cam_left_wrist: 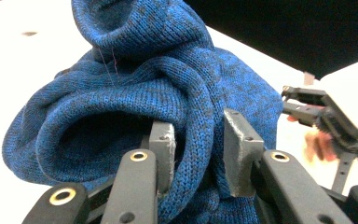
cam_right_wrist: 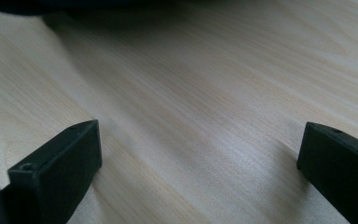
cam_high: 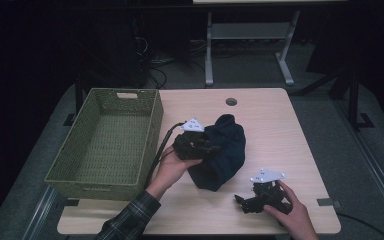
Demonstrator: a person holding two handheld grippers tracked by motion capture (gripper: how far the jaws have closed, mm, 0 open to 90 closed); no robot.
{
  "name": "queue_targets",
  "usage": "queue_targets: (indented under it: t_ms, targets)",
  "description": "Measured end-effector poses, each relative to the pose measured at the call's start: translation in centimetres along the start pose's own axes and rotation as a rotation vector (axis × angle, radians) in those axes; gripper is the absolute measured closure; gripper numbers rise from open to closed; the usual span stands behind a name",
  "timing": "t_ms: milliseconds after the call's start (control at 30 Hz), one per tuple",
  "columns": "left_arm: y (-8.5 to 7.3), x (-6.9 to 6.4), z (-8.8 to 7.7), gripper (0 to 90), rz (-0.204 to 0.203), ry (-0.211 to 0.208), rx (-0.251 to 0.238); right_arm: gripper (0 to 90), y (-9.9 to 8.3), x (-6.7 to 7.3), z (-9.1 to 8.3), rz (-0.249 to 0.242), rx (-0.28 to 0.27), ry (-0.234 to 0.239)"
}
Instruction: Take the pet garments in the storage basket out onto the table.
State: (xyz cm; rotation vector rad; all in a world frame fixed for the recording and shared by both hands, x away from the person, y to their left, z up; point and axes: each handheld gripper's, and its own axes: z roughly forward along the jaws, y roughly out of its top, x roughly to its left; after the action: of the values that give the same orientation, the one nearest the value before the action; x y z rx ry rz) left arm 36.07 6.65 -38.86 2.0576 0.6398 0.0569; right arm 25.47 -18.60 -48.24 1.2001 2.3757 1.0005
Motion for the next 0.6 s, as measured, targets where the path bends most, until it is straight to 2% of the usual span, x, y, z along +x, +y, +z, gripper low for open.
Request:
queue_targets:
  t_ms: [67, 233, 467, 500, 600]
  targets:
    - [-0.4, 0.0, 1.0, 67.8, 0.009, 0.001, 0.016, 0.0, 0.0, 0.0, 0.0, -0.001, 0.002, -0.001]
    - [-1.2, 0.2, 3.4, 67.8, -0.002, 0.005, 0.045, 0.0, 0.0, 0.0, 0.0, 0.0, 0.003, 0.0]
    - [-1.6, 0.1, 5.3, 67.5, 0.027, 0.026, 0.075, 0.0, 0.0, 0.0, 0.0, -0.003, 0.001, 0.0]
    - [-1.8, 0.1, 5.9, 67.4, 0.034, 0.028, 0.097, 0.0, 0.0, 0.0, 0.0, -0.003, 0.001, -0.001]
    - [-2.1, 0.1, 6.5, 66.3, 0.02, 0.031, 0.111, 0.0, 0.0, 0.0, 0.0, 0.0, 0.003, 0.001]
